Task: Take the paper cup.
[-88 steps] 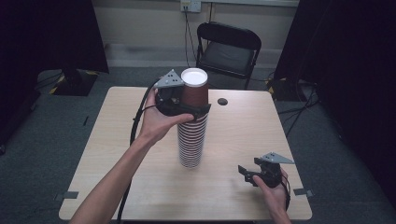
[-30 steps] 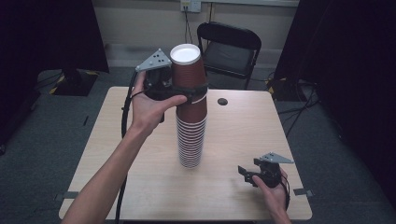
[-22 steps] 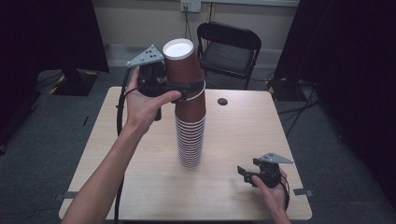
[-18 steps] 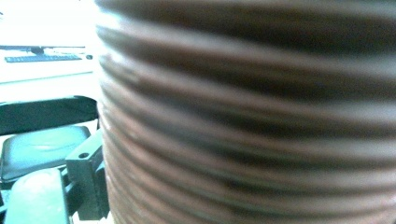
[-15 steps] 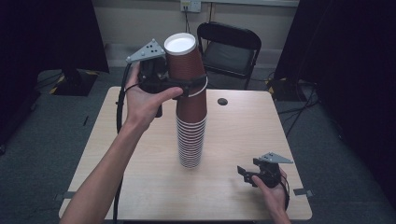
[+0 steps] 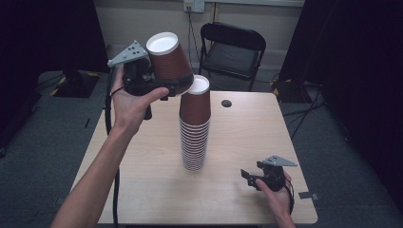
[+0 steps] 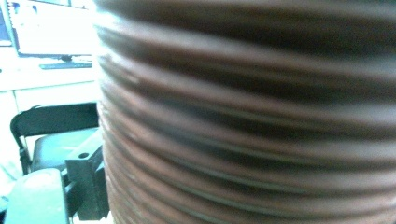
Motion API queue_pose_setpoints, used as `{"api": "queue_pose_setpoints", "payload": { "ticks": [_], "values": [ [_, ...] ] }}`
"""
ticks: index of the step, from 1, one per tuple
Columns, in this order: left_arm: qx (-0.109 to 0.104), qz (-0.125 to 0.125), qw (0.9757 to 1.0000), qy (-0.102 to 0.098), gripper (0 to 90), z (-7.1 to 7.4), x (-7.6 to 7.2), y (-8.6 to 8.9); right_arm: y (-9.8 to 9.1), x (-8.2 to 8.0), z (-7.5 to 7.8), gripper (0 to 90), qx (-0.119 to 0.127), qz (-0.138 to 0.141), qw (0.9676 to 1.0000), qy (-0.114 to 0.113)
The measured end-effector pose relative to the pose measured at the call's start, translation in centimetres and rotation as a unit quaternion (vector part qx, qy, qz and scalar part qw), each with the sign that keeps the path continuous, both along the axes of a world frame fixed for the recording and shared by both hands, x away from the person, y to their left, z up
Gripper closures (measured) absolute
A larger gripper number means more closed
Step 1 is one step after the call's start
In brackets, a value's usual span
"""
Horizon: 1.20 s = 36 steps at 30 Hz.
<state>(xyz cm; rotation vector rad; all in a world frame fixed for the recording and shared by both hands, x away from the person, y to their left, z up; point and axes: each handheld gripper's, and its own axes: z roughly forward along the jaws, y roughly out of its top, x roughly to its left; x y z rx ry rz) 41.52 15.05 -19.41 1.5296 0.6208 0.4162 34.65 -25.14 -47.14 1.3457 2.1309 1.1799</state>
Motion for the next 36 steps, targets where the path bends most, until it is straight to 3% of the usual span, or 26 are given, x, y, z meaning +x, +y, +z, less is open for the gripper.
{"api": "queue_pose_setpoints", "payload": {
  "ticks": [15,20,22,28,36],
  "values": [
    [-0.013,0.021,0.9994,0.022,11.7,-1.8,-0.9,3.6,0.0,-0.1,0.0,20.9,0.0,-0.001,1.0,-0.001],
    [-0.018,0.028,0.9985,0.045,11.8,-2.7,-1.5,4.3,0.2,-0.2,0.2,21.0,0.001,0.005,0.9999,-0.01],
    [-0.01,0.043,0.9973,0.059,11.8,-3.3,-1.8,4.6,0.4,-0.3,0.3,21.0,0.002,0.008,0.9999,-0.014],
    [-0.02,0.03,0.9973,0.064,11.8,-4.9,-2.2,5.3,0.7,-0.4,0.4,20.8,-0.001,0.016,0.9997,-0.018],
    [-0.018,0.028,0.9965,0.077,11.7,-7.4,-3.2,5.6,1.3,-0.6,0.5,23.0,-0.019,0.022,0.9993,-0.024]
  ]
}}
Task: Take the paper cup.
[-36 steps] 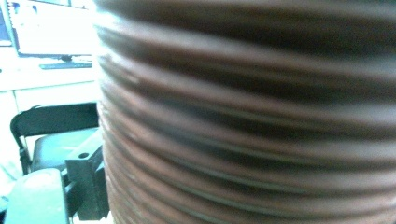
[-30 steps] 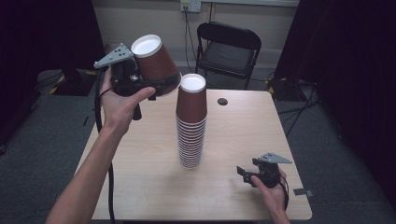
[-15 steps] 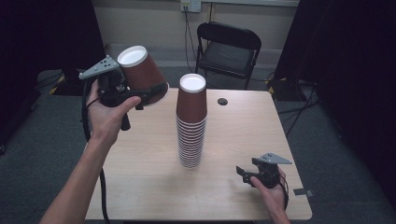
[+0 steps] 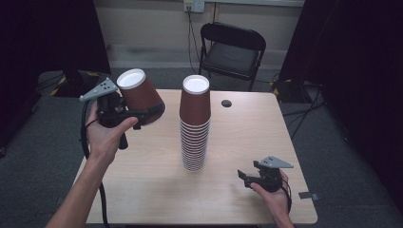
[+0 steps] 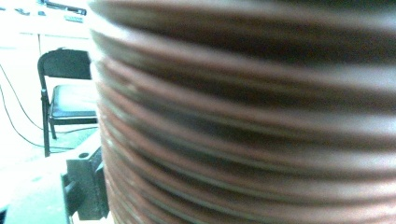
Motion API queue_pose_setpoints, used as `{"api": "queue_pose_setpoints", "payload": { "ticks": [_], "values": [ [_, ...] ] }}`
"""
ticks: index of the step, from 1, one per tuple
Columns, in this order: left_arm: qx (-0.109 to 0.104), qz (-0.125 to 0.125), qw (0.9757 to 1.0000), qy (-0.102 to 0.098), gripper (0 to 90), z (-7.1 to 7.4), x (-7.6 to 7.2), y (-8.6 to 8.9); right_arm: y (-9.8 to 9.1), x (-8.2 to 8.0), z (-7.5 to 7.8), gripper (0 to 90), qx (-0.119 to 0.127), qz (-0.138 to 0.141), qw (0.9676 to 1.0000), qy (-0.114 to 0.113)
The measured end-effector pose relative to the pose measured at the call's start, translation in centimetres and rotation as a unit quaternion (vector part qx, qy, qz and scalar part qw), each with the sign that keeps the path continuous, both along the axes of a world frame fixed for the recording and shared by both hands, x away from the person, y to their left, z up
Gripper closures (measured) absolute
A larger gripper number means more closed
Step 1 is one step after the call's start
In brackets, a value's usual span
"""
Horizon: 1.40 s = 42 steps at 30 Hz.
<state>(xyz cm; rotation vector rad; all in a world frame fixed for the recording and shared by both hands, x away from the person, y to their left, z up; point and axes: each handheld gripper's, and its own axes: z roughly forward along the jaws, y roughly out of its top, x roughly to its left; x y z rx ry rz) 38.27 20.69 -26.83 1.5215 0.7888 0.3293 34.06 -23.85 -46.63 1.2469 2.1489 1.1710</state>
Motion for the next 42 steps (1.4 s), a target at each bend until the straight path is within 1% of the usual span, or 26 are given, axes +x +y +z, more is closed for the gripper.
{"api": "queue_pose_setpoints", "payload": {
  "ticks": [1,3,5,7,10,12,13,14,15,17,18,19,20,22,23,24,26,27,28,31,32,34,35,38,41,42],
  "values": [
    [0.001,0.0,1.0,0.0,11.7,-0.2,-0.1,0.0,0.1,-0.1,0.1,23.1,0.0,0.001,1.0,-0.001],
    [0.014,-0.003,0.9999,0.002,11.8,-0.8,-0.4,-0.1,0.2,-0.2,0.2,24.3,0.002,0.004,1.0,-0.004],
    [0.012,-0.008,0.9999,0.002,11.8,-1.3,-0.8,-0.1,0.5,-0.4,0.5,26.9,-0.001,0.016,0.9998,-0.007],
    [0.013,-0.009,0.9999,0.004,11.8,-1.8,-1.3,-0.2,0.8,-0.5,0.7,26.8,-0.01,0.023,0.9996,-0.013],
    [0.016,-0.016,0.9997,0.005,11.8,-2.5,-1.9,-0.2,1.3,-0.8,1.0,26.9,-0.011,0.03,0.9993,-0.018],
    [0.009,-0.031,0.9995,0.0,11.9,-2.9,-2.2,0.0,1.7,-1.1,1.2,26.9,-0.01,0.041,0.9988,-0.025],
    [0.005,-0.031,0.9995,0.002,11.9,-3.3,-2.4,0.1,1.8,-1.2,1.3,26.9,-0.01,0.047,0.9985,-0.026],
    [0.006,-0.029,0.9995,0.004,11.9,-3.5,-2.5,0.1,2.1,-1.3,1.3,26.9,-0.003,0.059,0.9979,-0.028],
    [0.005,-0.032,0.9995,0.006,11.9,-3.8,-2.7,0.2,2.2,-1.4,1.4,26.9,0.003,0.065,0.9975,-0.027],
    [0.004,-0.032,0.9994,0.016,12.0,-4.5,-2.9,0.1,2.8,-1.7,1.6,26.9,-0.004,0.077,0.9965,-0.033],
    [0.004,-0.032,0.9994,0.016,12.0,-4.5,-2.9,0.1,3.0,-1.8,1.6,26.9,-0.005,0.081,0.9961,-0.035],
    [0.0,-0.032,0.9992,0.023,12.0,-5.3,-3.2,0.0,3.3,-2.0,1.7,27.0,-0.006,0.088,0.9954,-0.037],
    [-0.004,-0.032,0.9991,0.026,12.0,-5.6,-3.3,0.0,3.6,-2.1,1.8,27.0,-0.006,0.093,0.9949,-0.038],
    [-0.019,-0.038,0.9986,0.033,11.9,-6.0,-3.5,0.0,4.1,-2.3,2.1,28.3,-0.001,0.101,0.9941,-0.04],
    [-0.026,-0.048,0.9979,0.035,11.9,-6.2,-3.6,0.1,4.3,-2.4,2.2,29.4,0.001,0.104,0.9937,-0.04],
    [-0.037,-0.052,0.9972,0.039,11.9,-6.2,-3.6,0.1,4.5,-2.5,2.3,30.3,0.001,0.108,0.9932,-0.044],
    [-0.038,-0.052,0.9972,0.04,11.9,-6.2,-3.8,0.3,4.9,-2.7,2.5,33.0,0.01,0.115,0.9924,-0.043],
    [-0.04,-0.051,0.9971,0.04,11.9,-6.2,-3.8,0.3,5.1,-2.8,2.5,34.1,0.009,0.114,0.9924,-0.044],
    [-0.049,-0.054,0.9964,0.044,11.9,-6.3,-3.9,0.4,5.2,-2.9,2.6,35.4,0.009,0.113,0.9925,-0.045],
    [-0.058,-0.057,0.9951,0.058,11.9,-6.8,-4.3,0.2,5.4,-3.0,2.8,38.8,0.01,0.114,0.9923,-0.047],
    [-0.058,-0.062,0.9941,0.067,11.9,-7.2,-4.4,0.1,5.5,-3.0,2.9,39.7,0.013,0.115,0.9922,-0.047],
    [-0.059,-0.064,0.9931,0.079,11.9,-7.7,-4.7,-0.1,5.8,-3.1,3.2,42.3,0.019,0.118,0.9915,-0.051],
    [-0.057,-0.067,0.9927,0.083,11.9,-7.9,-4.7,-0.1,6.0,-3.2,3.4,42.8,0.022,0.12,0.991,-0.056],
    [-0.063,-0.067,0.9906,0.101,12.0,-8.6,-4.8,-0.2,6.6,-3.3,3.8,45.5,0.029,0.126,0.9897,-0.062],
    [-0.08,-0.071,0.9868,0.122,12.0,-9.2,-4.9,-0.3,7.6,-3.3,4.2,45.6,0.032,0.145,0.9867,-0.066],
    [-0.08,-0.07,0.9866,0.124,12.0,-9.3,-4.9,-0.3,8.0,-3.4,4.3,45.1,0.033,0.149,0.9858,-0.07]
  ]
}}
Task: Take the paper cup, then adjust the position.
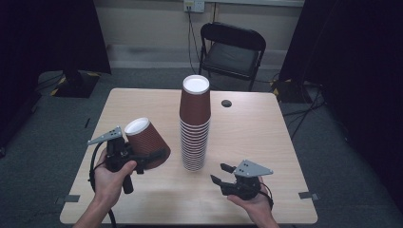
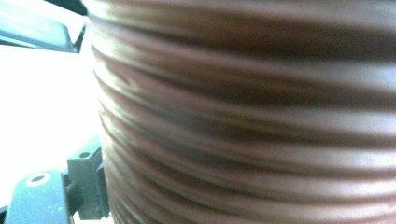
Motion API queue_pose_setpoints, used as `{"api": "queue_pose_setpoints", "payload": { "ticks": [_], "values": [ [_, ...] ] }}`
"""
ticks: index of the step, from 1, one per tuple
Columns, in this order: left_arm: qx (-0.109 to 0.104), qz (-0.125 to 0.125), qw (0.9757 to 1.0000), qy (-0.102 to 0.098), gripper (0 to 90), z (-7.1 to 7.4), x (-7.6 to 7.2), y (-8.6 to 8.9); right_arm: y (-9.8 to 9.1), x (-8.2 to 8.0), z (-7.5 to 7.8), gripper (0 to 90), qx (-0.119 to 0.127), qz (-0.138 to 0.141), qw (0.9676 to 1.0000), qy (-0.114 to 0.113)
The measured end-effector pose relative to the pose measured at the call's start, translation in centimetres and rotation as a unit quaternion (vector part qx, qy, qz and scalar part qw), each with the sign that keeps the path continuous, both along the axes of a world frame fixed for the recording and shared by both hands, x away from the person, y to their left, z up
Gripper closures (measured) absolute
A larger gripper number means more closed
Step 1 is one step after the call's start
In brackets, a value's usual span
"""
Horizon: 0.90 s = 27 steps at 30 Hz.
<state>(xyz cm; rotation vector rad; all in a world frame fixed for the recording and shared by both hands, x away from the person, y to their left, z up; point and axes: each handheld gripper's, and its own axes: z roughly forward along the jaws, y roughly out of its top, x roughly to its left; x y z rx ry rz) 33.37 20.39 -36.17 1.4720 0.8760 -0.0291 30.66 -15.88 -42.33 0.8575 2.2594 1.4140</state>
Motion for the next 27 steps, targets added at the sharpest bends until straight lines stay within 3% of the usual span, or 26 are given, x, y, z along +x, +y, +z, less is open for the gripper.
{"api": "queue_pose_setpoints", "payload": {
  "ticks": [4,8,13,17,27],
  "values": [
    [0.005,-0.002,0.9999,0.012,12.0,-0.6,-0.3,-0.5,1.4,-0.4,0.5,42.3,0.019,0.028,0.9993,-0.017],
    [-0.02,-0.022,0.999,0.034,11.9,-1.4,-0.4,-1.0,3.0,-0.6,1.1,42.5,0.027,0.05,0.9979,-0.032],
    [-0.014,-0.022,0.9992,0.029,12.0,-1.4,-0.8,-1.3,5.1,-0.8,1.5,42.7,0.033,0.073,0.9955,-0.05],
    [-0.014,-0.018,0.9993,0.028,12.0,-1.6,-1.1,-1.4,6.2,-0.6,1.7,43.2,0.053,0.079,0.9937,-0.059],
    [-0.02,-0.002,0.9992,0.036,12.0,-2.0,-1.7,-1.2,8.4,0.2,2.0,44.2,0.077,0.081,0.9903,-0.083]
  ]
}}
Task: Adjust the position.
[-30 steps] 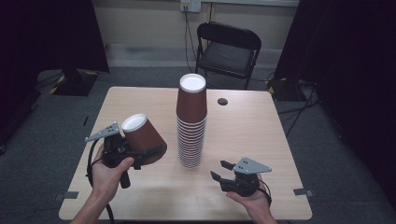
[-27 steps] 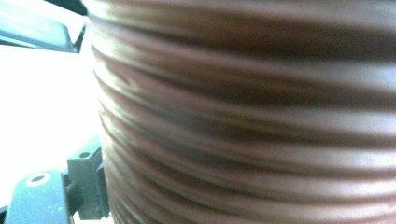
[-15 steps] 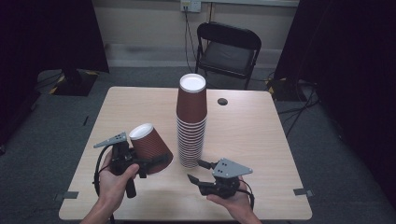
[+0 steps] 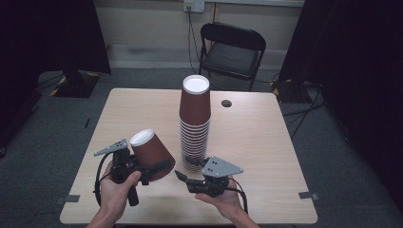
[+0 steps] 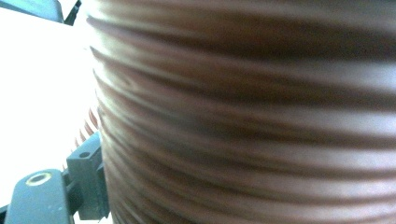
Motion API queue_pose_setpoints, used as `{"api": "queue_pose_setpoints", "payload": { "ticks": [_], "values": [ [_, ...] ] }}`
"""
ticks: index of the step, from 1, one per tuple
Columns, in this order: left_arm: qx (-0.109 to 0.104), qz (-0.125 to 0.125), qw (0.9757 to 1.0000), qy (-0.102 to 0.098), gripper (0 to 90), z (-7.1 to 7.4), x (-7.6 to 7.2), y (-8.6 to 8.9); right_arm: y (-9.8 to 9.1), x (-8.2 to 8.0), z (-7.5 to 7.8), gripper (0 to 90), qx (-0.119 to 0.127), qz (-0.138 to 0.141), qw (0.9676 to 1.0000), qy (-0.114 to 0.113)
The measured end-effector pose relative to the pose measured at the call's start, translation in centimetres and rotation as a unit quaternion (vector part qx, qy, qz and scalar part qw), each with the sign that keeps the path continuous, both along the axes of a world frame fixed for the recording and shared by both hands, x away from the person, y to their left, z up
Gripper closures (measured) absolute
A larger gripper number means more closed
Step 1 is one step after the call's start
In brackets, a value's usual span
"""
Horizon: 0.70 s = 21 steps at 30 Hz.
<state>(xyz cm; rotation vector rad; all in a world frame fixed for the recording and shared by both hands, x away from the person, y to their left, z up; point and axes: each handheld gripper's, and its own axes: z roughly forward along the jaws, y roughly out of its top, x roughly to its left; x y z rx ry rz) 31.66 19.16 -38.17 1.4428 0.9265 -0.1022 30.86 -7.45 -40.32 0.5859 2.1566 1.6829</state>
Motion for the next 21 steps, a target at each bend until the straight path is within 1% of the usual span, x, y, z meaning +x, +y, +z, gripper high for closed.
{"api": "queue_pose_setpoints", "payload": {
  "ticks": [2,4,5,7,9,10,12,13,15,16,17,19,20,21],
  "values": [
    [-0.002,0.001,1.0,0.0,12.0,-0.1,-0.1,-0.1,0.5,0.1,0.1,45.1,0.006,-0.001,0.9999,-0.009],
    [-0.002,0.008,1.0,-0.006,12.0,-0.1,-0.2,-0.2,1.0,0.2,0.2,45.7,0.013,-0.001,0.9997,-0.021],
    [-0.008,0.01,0.9999,-0.006,12.0,-0.1,-0.3,-0.2,1.2,0.3,0.2,46.2,0.02,0.0,0.9995,-0.026],
    [-0.011,0.013,0.9998,-0.005,12.0,-0.1,-0.4,-0.3,1.6,0.3,0.3,47.2,0.028,-0.004,0.9989,-0.038],
    [-0.013,0.011,0.9998,-0.004,12.0,-0.1,-0.5,-0.4,2.0,0.4,0.2,48.2,0.035,-0.007,0.9982,-0.048],
    [-0.016,0.011,0.9998,-0.004,12.1,-0.1,-0.5,-0.4,2.2,0.4,0.3,49.3,0.044,-0.005,0.9976,-0.053],
    [-0.026,0.006,0.9996,0.002,12.1,-0.1,-0.6,-0.5,2.5,0.4,0.3,50.6,0.058,-0.007,0.9959,-0.069],
    [-0.035,0.006,0.9994,0.006,12.1,0.0,-0.6,-0.5,2.6,0.4,0.3,51.7,0.065,-0.007,0.995,-0.075],
    [-0.054,-0.004,0.9983,0.019,12.1,0.0,-0.5,-0.6,2.9,0.4,0.3,52.7,0.075,-0.009,0.9938,-0.083],
    [-0.053,-0.003,0.9984,0.018,12.1,0.1,-0.6,-0.7,3.0,0.5,0.3,53.3,0.079,-0.009,0.9931,-0.087],
    [-0.044,-0.002,0.999,0.011,12.1,0.2,-0.6,-0.7,3.1,0.5,0.3,54.2,0.085,-0.011,0.9922,-0.09],
    [-0.065,-0.012,0.9974,0.026,12.1,0.3,-0.6,-0.7,3.3,0.5,0.3,56.1,0.099,-0.016,0.9901,-0.099],
    [-0.069,-0.011,0.9972,0.029,12.1,0.3,-0.6,-0.8,3.4,0.5,0.3,56.9,0.105,-0.018,0.9889,-0.103],
    [-0.067,-0.011,0.9974,0.025,12.1,0.3,-0.7,-0.8,3.4,0.5,0.3,57.8,0.109,-0.019,0.9881,-0.107]
  ]
}}
